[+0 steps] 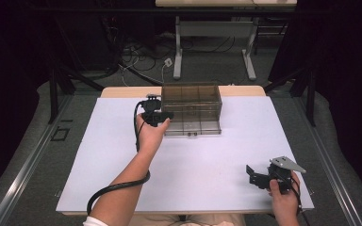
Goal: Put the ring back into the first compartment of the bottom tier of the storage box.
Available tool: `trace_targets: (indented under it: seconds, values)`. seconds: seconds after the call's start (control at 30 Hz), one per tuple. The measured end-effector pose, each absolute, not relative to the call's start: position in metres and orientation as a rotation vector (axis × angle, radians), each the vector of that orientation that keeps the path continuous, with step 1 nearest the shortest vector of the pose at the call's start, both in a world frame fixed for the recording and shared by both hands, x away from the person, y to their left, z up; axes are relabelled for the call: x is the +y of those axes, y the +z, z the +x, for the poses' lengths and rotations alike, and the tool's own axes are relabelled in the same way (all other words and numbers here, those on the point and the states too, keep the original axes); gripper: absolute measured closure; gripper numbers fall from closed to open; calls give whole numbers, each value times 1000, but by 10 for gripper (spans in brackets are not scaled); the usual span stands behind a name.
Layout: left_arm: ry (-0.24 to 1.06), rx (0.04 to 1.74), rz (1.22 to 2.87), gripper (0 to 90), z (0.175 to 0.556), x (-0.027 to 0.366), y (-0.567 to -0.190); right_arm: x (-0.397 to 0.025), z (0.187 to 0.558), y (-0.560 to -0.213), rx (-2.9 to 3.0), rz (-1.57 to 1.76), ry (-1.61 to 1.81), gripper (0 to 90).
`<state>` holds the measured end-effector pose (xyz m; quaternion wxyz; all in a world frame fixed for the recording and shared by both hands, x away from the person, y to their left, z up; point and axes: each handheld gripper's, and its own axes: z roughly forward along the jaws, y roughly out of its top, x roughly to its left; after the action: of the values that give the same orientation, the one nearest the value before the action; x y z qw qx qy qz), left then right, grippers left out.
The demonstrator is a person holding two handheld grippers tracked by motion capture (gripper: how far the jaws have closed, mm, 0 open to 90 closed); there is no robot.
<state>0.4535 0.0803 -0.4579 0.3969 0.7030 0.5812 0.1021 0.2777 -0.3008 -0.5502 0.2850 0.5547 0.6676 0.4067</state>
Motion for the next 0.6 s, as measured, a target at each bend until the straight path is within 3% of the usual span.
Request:
trace_targets:
  seconds: [0.6]
  values:
    - [293, 1432, 1801, 719, 461, 76, -473, -301, 277, -550, 1788, 1500, 1079, 0]
